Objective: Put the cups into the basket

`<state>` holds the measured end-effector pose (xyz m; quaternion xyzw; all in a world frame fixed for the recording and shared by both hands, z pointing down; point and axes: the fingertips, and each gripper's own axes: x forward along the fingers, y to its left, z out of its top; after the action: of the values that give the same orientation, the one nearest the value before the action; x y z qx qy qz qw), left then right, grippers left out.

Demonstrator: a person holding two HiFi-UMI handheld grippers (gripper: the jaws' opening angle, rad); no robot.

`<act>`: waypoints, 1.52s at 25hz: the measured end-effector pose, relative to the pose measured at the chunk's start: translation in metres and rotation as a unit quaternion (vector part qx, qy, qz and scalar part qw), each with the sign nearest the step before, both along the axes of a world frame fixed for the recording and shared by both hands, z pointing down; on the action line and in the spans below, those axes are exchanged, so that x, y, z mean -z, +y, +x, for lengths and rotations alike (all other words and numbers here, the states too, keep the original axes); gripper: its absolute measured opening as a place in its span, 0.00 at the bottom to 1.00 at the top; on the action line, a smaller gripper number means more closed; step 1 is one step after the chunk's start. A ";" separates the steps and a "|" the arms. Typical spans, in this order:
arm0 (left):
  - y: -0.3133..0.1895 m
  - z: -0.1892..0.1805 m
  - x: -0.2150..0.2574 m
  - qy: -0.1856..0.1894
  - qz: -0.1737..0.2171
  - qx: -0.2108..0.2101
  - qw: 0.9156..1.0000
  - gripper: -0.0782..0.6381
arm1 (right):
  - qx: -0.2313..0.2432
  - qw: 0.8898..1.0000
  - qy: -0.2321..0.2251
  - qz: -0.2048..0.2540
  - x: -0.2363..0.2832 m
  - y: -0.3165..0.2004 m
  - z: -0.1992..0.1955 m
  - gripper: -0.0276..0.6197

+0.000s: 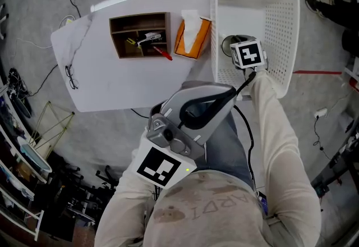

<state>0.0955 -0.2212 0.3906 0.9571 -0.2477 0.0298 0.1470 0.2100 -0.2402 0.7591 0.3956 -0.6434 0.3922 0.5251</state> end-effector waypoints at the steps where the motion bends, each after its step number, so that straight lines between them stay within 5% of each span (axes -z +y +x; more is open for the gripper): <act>1: 0.000 -0.001 0.000 -0.001 0.001 -0.001 1.000 0.11 | 0.002 1.000 0.001 0.002 0.000 -0.001 0.000 0.14; 15: 0.004 0.004 0.022 -0.003 0.015 0.006 1.000 0.11 | 0.001 0.999 -0.032 0.042 0.057 -0.007 -0.002 0.14; 20: 0.013 0.015 0.049 -0.003 0.024 0.002 1.000 0.11 | -0.036 0.988 -0.110 0.098 0.124 -0.013 -0.013 0.09; 27: 0.026 0.036 0.102 0.003 0.055 -0.006 0.998 0.11 | -0.039 0.933 -0.220 0.283 0.294 -0.024 -0.032 0.09; 38: 0.053 0.060 0.179 0.022 0.114 0.016 0.993 0.11 | -0.021 0.840 -0.301 0.451 0.491 0.055 -0.014 0.09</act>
<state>0.1558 -0.1677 0.2114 0.9639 -0.2619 -0.0219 0.0425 0.1959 -0.1848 0.2678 0.4643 -0.8673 0.1690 0.0604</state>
